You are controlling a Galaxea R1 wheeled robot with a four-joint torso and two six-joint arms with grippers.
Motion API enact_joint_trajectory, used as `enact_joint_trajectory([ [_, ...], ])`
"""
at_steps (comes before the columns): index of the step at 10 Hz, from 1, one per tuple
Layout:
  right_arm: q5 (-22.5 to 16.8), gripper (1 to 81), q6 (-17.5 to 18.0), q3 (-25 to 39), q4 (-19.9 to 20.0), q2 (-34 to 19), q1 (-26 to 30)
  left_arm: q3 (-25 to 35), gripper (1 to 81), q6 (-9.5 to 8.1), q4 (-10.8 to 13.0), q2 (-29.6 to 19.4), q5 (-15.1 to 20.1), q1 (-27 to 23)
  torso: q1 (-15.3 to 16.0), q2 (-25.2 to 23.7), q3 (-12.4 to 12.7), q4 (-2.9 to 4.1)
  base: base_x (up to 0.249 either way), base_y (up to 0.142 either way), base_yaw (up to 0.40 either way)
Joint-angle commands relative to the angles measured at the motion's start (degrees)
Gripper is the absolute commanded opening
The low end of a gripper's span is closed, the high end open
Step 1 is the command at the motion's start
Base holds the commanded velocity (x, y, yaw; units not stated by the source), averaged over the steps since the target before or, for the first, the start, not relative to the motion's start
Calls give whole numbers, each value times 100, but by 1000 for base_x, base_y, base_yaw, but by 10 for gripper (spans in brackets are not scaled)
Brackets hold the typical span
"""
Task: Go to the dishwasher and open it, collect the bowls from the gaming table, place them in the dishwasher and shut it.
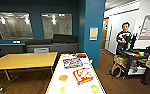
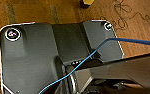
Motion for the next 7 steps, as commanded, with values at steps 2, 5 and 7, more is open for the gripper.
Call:
enact_joint_trajectory([
  [2, -1184, 811, 44, -301, 390, -424, 1573, 29, 811, -1, 6, 2, 238, -293, 0, 0, 0, 0, 0, 0, 0],
  [5, -1607, 811, 54, -583, 399, -46, 2040, 29, 811, -1, -2, -16, 238, -293, 0, 0, -400, 0, 0, 0, 0],
  [7, -1852, 811, 194, -688, 399, 95, 2390, 20, 811, -10, -11, -42, 237, -293, 0, 0, -645, 0, 0, 0, 0],
])
